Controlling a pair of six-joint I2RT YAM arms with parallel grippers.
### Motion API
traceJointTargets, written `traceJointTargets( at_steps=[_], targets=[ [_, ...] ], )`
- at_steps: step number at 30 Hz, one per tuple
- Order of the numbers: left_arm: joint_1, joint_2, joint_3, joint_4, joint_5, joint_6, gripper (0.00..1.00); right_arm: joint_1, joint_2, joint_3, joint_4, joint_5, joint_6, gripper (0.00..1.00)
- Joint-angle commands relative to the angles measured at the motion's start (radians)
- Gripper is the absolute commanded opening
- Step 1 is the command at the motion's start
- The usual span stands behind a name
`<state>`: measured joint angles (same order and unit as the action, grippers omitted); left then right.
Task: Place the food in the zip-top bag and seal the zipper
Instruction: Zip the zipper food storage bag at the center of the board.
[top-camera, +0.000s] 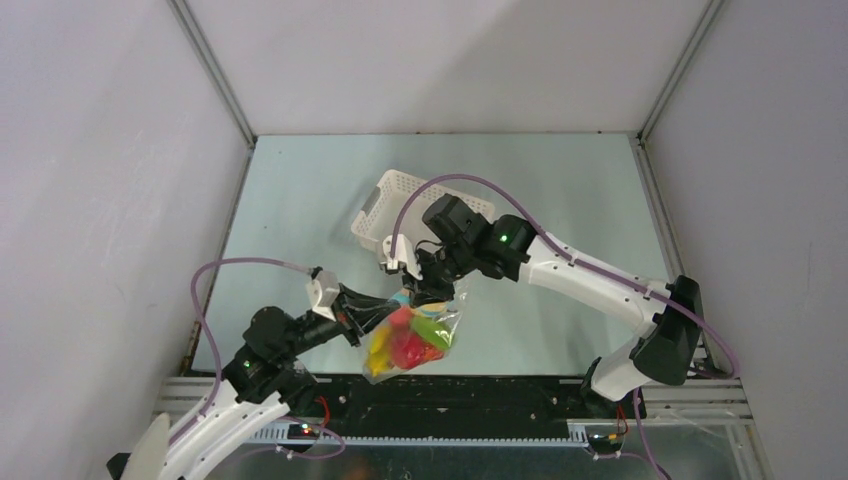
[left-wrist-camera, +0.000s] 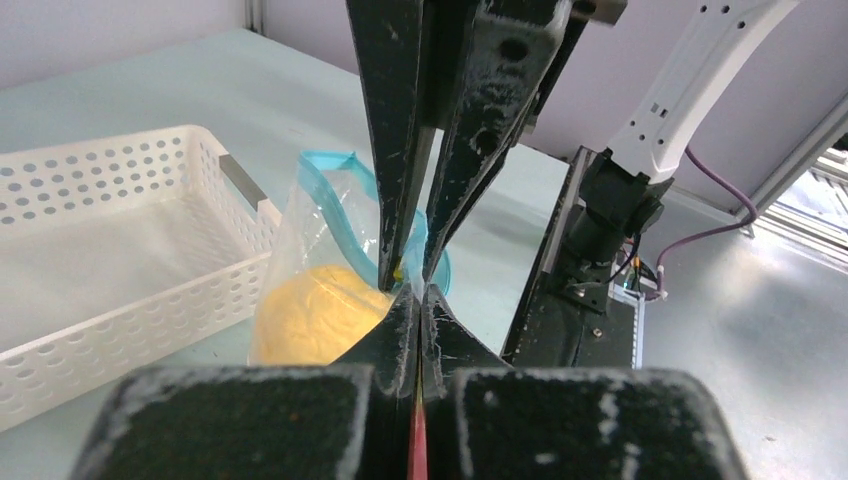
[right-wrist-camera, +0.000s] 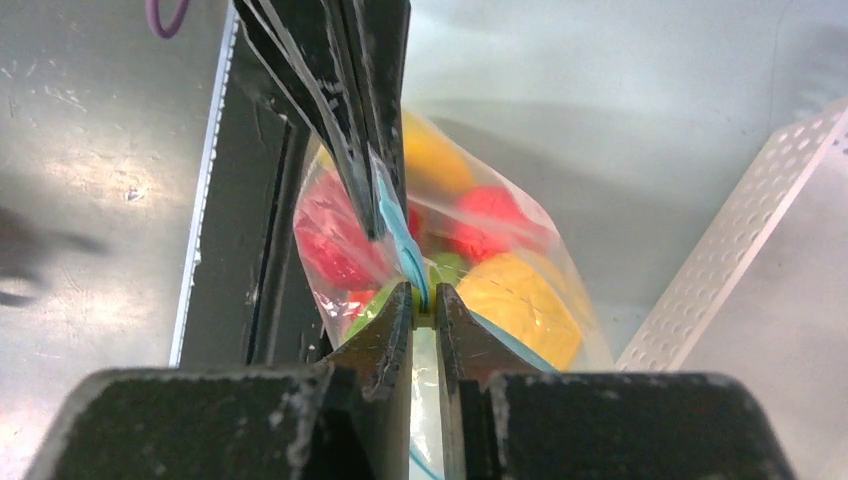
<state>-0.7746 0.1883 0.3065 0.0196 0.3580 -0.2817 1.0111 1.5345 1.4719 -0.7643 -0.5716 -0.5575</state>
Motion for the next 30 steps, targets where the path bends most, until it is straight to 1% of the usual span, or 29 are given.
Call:
traceJointTargets(
  at_steps=[1,7,9,13,14,15,16,17,18,20,22,26,30],
  targets=[
    [0.001,-0.059,0.035,0.193,-0.016,-0.017,0.00,-0.034,0.007,-0.037,-0.151,0.182,-0.006,0.09],
    [0.001,-0.086,0.029,0.164,-0.042,-0.013,0.00,-0.045,-0.031,-0.034,-0.131,0.231,0.002,0.08],
    [0.001,-0.088,0.023,0.159,-0.034,-0.004,0.00,-0.046,-0.046,-0.030,-0.120,0.215,0.004,0.06],
    [0.000,-0.034,0.051,0.127,-0.018,0.014,0.00,-0.030,-0.070,-0.011,-0.103,0.172,-0.002,0.03],
    [0.000,-0.018,0.061,0.111,-0.013,0.017,0.02,-0.018,-0.072,-0.007,-0.099,0.173,-0.001,0.03],
    [0.001,0.014,0.083,0.102,-0.008,0.020,0.18,-0.012,-0.076,0.003,-0.098,0.180,-0.002,0.02],
    [0.001,0.033,0.093,0.086,-0.007,0.021,0.39,0.002,-0.078,0.014,-0.090,0.184,0.004,0.01],
    [0.001,0.070,0.114,0.079,-0.008,0.023,0.48,0.008,-0.083,0.020,-0.086,0.189,0.005,0.01],
    [0.001,0.089,0.125,0.066,-0.008,0.024,0.64,0.020,-0.088,0.030,-0.079,0.190,0.006,0.00],
    [0.000,0.142,0.149,0.057,-0.009,0.025,0.76,0.035,-0.098,0.044,-0.076,0.175,-0.001,0.00],
    [0.000,0.186,0.168,0.051,-0.001,0.031,0.82,0.045,-0.107,0.056,-0.078,0.162,-0.006,0.00],
    [0.001,0.239,0.182,0.043,-0.006,0.039,0.87,0.054,-0.122,0.075,-0.084,0.121,-0.012,0.00],
    [0.001,0.245,0.167,0.057,-0.004,0.028,0.86,0.062,-0.130,0.069,-0.074,0.114,-0.009,0.00]
  ],
)
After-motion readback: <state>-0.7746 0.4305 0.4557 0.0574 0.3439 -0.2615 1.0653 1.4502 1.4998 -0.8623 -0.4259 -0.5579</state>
